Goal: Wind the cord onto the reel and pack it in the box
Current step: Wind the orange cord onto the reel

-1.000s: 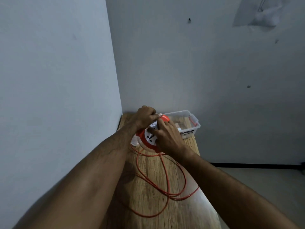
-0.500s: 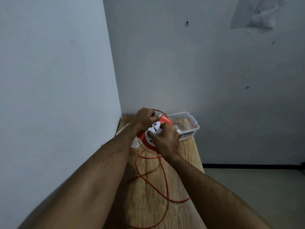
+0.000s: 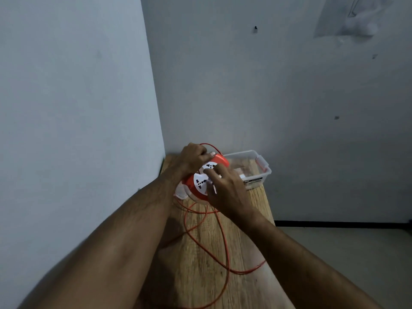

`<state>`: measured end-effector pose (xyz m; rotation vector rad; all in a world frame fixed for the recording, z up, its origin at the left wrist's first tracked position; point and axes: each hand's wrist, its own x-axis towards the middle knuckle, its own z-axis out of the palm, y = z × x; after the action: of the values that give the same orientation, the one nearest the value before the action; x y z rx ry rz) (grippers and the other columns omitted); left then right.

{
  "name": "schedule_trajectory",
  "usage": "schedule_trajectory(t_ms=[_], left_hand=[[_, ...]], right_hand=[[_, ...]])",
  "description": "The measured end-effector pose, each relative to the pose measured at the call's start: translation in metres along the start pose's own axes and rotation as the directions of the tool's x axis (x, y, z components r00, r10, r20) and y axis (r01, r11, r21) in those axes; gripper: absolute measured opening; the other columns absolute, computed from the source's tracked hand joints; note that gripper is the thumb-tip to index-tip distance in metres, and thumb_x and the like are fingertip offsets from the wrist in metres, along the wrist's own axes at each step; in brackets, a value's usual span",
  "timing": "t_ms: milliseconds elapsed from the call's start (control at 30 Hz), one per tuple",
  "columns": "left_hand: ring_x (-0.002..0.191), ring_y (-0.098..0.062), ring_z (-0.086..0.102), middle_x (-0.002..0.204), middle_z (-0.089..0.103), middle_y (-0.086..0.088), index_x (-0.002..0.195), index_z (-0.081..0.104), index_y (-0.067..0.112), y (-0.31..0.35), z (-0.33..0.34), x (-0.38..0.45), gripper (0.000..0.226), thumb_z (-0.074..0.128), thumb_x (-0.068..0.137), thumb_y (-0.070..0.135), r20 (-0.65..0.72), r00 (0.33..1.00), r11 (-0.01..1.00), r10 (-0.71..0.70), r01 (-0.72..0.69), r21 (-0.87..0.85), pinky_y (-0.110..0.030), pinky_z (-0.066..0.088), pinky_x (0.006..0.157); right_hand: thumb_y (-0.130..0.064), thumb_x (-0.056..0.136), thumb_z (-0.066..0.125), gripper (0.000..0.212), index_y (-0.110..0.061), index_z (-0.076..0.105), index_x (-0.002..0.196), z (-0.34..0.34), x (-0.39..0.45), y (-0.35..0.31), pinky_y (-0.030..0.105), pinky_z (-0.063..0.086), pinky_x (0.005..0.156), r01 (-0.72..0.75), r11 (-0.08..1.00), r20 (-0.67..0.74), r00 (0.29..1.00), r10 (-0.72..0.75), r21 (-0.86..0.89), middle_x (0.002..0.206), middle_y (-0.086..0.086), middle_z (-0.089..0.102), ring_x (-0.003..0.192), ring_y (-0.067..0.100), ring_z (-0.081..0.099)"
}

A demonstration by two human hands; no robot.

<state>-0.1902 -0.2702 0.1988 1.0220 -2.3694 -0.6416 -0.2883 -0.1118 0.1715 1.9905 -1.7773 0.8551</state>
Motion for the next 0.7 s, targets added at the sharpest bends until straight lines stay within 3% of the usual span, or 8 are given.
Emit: schedule_trajectory(t_ms=[100,200,300,400,467,533,600,700], left_hand=[[0.063,-0.024,0.061,0.064,0.062,-0.008,0.072,0.067,0.002,0.0,0.0,0.001,0.051,0.052,0.1,0.043,0.001,1.0,1.0,0.006,-0.006,-0.008,-0.03,0.046,0.064],[0.066,-0.024,0.063,0.069,0.066,-0.009,0.074,0.069,0.003,0.001,0.002,0.001,0.048,0.054,0.099,0.042,0.028,0.999,1.0,0.021,-0.021,0.002,-0.031,0.048,0.066],[0.064,-0.02,0.062,0.068,0.064,-0.004,0.073,0.067,0.01,0.003,0.006,0.0,0.044,0.055,0.098,0.044,0.033,0.999,0.999,0.031,-0.032,0.016,-0.028,0.045,0.063],[0.064,-0.018,0.062,0.07,0.066,-0.005,0.076,0.069,0.01,0.005,0.01,-0.001,0.046,0.053,0.098,0.047,0.037,0.999,0.998,0.037,-0.039,0.044,-0.028,0.044,0.062],[0.063,-0.016,0.061,0.069,0.066,-0.003,0.074,0.068,0.012,0.005,0.009,-0.002,0.044,0.054,0.097,0.047,0.025,0.999,0.999,0.031,-0.032,0.041,-0.026,0.041,0.06],[0.063,-0.012,0.059,0.072,0.066,0.0,0.079,0.071,0.009,0.006,0.008,-0.001,0.043,0.054,0.098,0.044,-0.009,1.0,1.0,0.016,-0.016,0.023,-0.023,0.038,0.059],[0.061,-0.007,0.055,0.071,0.062,0.002,0.077,0.069,0.01,0.008,0.008,0.0,0.042,0.054,0.099,0.042,-0.027,1.0,1.0,-0.002,0.003,0.028,-0.02,0.034,0.056],[0.056,-0.013,0.051,0.059,0.055,0.0,0.061,0.056,0.013,0.012,0.007,0.0,0.048,0.054,0.097,0.046,-0.029,1.0,0.996,-0.001,0.004,0.086,-0.026,0.03,0.055]], right_hand=[[-0.032,0.076,0.085,0.078,-0.019,0.047,0.142,0.006,-0.003,0.013,0.05,0.052,0.094,0.127,0.978,0.24,0.967,-0.085,-0.165,0.131,0.016,0.055,0.116,0.033,0.059],[-0.039,0.074,0.086,0.092,-0.023,0.037,0.15,0.008,0.0,0.016,0.05,0.052,0.091,0.124,0.969,0.318,0.947,-0.052,-0.213,0.136,0.016,0.049,0.117,0.032,0.058],[-0.045,0.078,0.083,0.089,-0.023,0.039,0.152,0.009,0.005,0.018,0.052,0.05,0.099,0.124,0.968,0.348,0.937,-0.042,-0.217,0.14,0.017,0.048,0.123,0.032,0.055],[-0.035,0.077,0.085,0.073,-0.019,0.056,0.142,0.005,0.007,0.02,0.054,0.047,0.104,0.108,0.986,0.3,0.952,-0.066,-0.127,0.13,0.016,0.06,0.118,0.033,0.061],[-0.029,0.077,0.086,0.066,-0.017,0.061,0.137,0.0,0.009,0.018,0.052,0.049,0.103,0.039,0.998,0.263,0.964,-0.024,-0.051,0.125,0.015,0.066,0.116,0.034,0.063],[-0.035,0.082,0.081,0.062,-0.019,0.059,0.138,-0.001,0.01,0.013,0.05,0.054,0.1,-0.14,0.99,0.245,0.961,0.129,0.028,0.125,0.011,0.069,0.113,0.03,0.065],[-0.042,0.082,0.08,0.059,-0.022,0.061,0.135,0.001,0.009,0.007,0.046,0.058,0.094,-0.347,0.929,0.19,0.928,0.32,0.129,0.123,0.007,0.071,0.109,0.024,0.068],[-0.045,0.078,0.082,0.048,-0.024,0.065,0.118,0.004,0.009,-0.004,0.037,0.061,0.085,-0.504,0.827,0.141,0.864,0.484,0.251,0.11,-0.002,0.073,0.097,0.016,0.069]])
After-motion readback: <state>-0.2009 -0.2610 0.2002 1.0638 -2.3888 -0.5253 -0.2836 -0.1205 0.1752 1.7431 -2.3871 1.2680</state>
